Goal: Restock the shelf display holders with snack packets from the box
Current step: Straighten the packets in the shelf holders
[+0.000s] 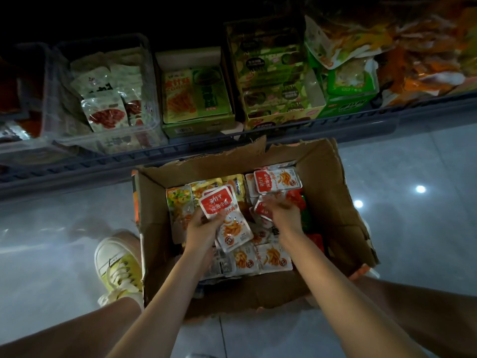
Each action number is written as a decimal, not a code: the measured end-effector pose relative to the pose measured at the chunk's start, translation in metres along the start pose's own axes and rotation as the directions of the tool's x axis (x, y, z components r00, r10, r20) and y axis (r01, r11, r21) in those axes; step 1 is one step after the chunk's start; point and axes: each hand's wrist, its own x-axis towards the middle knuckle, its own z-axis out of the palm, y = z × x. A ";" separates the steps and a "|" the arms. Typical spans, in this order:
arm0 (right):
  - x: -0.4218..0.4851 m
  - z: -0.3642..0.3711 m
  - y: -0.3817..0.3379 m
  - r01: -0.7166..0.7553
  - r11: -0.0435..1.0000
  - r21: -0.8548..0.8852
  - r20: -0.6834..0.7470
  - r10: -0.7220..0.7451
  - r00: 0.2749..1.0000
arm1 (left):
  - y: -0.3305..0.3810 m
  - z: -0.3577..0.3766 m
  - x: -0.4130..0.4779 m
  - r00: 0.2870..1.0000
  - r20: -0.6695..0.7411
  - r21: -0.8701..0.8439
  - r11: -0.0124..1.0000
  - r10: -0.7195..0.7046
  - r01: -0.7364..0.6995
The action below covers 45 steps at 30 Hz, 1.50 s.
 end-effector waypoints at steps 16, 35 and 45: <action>0.082 -0.001 0.005 0.467 -0.064 -0.882 0.344 -0.765 0.545 | 0.010 0.004 0.027 0.999 -0.036 0.010 1.000 -0.020 0.021; -0.063 0.002 -0.036 0.668 0.592 -0.452 0.431 -0.510 0.744 | 0.046 0.011 -0.065 0.961 0.149 0.057 0.968 0.235 -0.246; -0.076 -0.004 -0.003 0.566 0.775 -0.281 0.368 -0.458 0.810 | 0.046 -0.003 -0.067 0.986 0.098 0.033 0.990 0.132 -0.136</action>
